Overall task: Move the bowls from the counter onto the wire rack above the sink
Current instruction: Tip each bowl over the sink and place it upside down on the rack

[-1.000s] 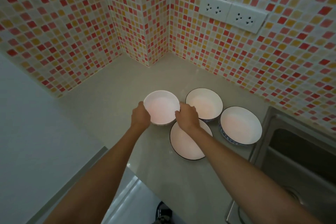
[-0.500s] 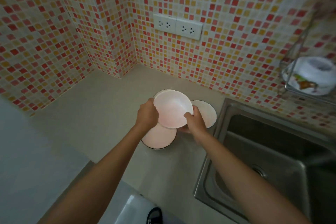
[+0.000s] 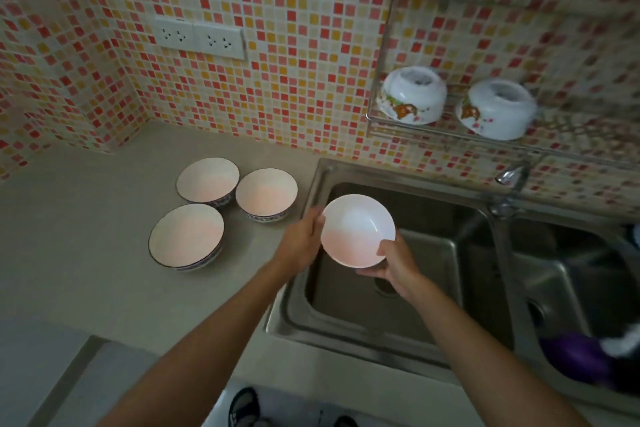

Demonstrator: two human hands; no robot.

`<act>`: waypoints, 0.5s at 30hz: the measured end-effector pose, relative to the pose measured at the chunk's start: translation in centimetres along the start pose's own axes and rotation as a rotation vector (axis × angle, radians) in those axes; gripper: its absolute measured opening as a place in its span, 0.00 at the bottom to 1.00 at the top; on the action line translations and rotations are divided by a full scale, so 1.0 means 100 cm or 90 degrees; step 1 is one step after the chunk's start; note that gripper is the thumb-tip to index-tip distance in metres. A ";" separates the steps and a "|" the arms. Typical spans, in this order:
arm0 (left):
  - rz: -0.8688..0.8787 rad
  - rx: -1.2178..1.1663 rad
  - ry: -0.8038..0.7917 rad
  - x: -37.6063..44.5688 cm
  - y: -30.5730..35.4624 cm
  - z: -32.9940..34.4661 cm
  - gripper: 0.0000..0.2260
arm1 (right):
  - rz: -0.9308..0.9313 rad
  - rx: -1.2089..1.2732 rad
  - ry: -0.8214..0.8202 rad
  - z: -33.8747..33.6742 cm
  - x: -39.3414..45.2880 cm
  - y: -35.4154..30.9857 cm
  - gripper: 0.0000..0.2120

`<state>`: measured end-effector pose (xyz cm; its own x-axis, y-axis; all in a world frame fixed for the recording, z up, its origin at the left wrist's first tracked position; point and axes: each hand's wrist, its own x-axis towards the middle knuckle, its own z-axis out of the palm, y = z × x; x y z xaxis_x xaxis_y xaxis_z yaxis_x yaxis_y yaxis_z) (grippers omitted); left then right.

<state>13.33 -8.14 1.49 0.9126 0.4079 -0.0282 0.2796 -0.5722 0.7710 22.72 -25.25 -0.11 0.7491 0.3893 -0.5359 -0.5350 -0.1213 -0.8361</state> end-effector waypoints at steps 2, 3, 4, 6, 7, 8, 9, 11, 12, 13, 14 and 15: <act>0.010 0.029 -0.043 -0.010 -0.001 0.033 0.20 | 0.031 0.021 0.027 -0.030 -0.003 0.009 0.26; 0.018 0.045 -0.061 -0.016 -0.005 0.050 0.20 | 0.041 0.025 0.032 -0.044 -0.004 0.014 0.27; 0.016 0.065 -0.081 -0.023 -0.010 0.067 0.21 | 0.050 0.024 0.037 -0.057 -0.006 0.019 0.27; -0.008 0.137 -0.124 -0.037 -0.026 0.098 0.24 | 0.068 0.027 0.062 -0.080 -0.008 0.028 0.26; -0.024 0.181 -0.140 -0.045 -0.032 0.110 0.25 | 0.077 0.039 0.076 -0.091 -0.009 0.033 0.25; -0.029 0.218 -0.148 -0.053 -0.040 0.120 0.29 | 0.088 0.058 0.089 -0.101 -0.009 0.038 0.24; -0.027 0.248 -0.152 -0.061 -0.047 0.127 0.33 | 0.099 0.078 0.102 -0.110 -0.010 0.043 0.23; -0.017 0.285 -0.140 -0.074 -0.063 0.135 0.39 | 0.113 0.093 0.126 -0.126 -0.011 0.051 0.21; -0.020 0.308 -0.140 -0.080 -0.070 0.137 0.41 | 0.114 0.097 0.132 -0.133 -0.012 0.054 0.21; -0.022 0.333 -0.148 -0.083 -0.077 0.137 0.41 | 0.113 0.100 0.132 -0.138 -0.012 0.058 0.20; -0.025 0.348 -0.147 -0.086 -0.081 0.137 0.41 | 0.114 0.103 0.131 -0.142 -0.013 0.060 0.20; -0.023 0.358 -0.142 -0.088 -0.084 0.138 0.40 | 0.116 0.110 0.134 -0.145 -0.013 0.063 0.19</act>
<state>7.09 -16.76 -13.49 0.9231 0.3101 -0.2273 0.3710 -0.8738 0.3145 24.04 -39.78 -6.40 0.6893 0.1753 -0.7029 -0.7130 -0.0074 -0.7011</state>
